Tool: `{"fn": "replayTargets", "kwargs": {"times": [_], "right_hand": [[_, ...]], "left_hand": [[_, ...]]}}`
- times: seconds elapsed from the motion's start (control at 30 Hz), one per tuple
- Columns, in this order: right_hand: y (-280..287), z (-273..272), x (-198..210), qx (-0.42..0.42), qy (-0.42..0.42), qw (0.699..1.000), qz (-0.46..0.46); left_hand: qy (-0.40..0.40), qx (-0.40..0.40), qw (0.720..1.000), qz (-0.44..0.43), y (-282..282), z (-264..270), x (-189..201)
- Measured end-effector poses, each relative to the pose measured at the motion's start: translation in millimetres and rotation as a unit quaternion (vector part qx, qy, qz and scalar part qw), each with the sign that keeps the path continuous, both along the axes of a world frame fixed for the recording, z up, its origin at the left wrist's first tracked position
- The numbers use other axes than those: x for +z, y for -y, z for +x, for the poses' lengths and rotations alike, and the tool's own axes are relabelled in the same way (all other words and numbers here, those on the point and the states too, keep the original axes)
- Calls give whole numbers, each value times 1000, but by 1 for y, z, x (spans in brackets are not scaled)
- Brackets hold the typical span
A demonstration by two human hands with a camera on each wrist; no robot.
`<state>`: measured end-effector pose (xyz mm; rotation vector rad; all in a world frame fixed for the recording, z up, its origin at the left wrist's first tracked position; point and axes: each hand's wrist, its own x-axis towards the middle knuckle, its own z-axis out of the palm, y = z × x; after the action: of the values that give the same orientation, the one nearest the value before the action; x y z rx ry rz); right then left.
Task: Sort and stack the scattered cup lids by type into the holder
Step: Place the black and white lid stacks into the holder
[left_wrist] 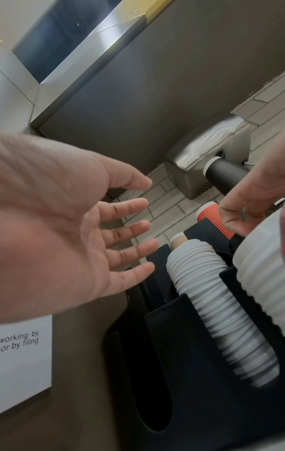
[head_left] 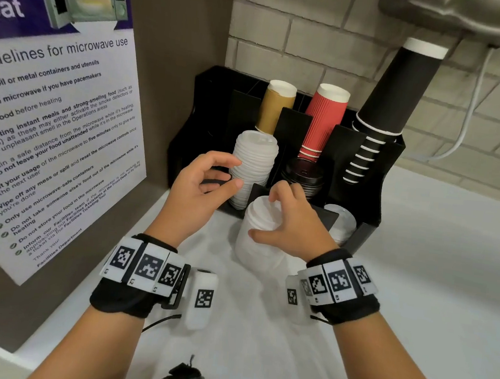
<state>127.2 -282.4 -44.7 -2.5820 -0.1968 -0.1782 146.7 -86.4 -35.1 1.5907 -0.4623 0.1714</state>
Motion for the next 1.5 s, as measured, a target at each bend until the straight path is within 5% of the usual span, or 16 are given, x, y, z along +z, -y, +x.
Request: {"fn": "replayTargets", "kwargs": {"times": [0.23,0.4,0.7,0.87,1.37,1.5], "right_hand": [[2,-2,7,-11,42,998,46],[0,-5,24,-8,100,984,149],[-4,-21,53,122,-54,943,304],[4,-22,56,109,-74,928,350],[2,-25,56,96,-10,942,321],[28,-18,63,46,74,942,325]], "left_hand": [[-2,0,1000,6,1,-1,-1],[-25,-92,993,62,6,-4,-3],[-34,-115,993,5,21,-10,0],[-35,-115,993,9,20,-11,2],[-28,-122,992,17,25,-12,5],[-16,-87,996,18,17,-9,5]]}}
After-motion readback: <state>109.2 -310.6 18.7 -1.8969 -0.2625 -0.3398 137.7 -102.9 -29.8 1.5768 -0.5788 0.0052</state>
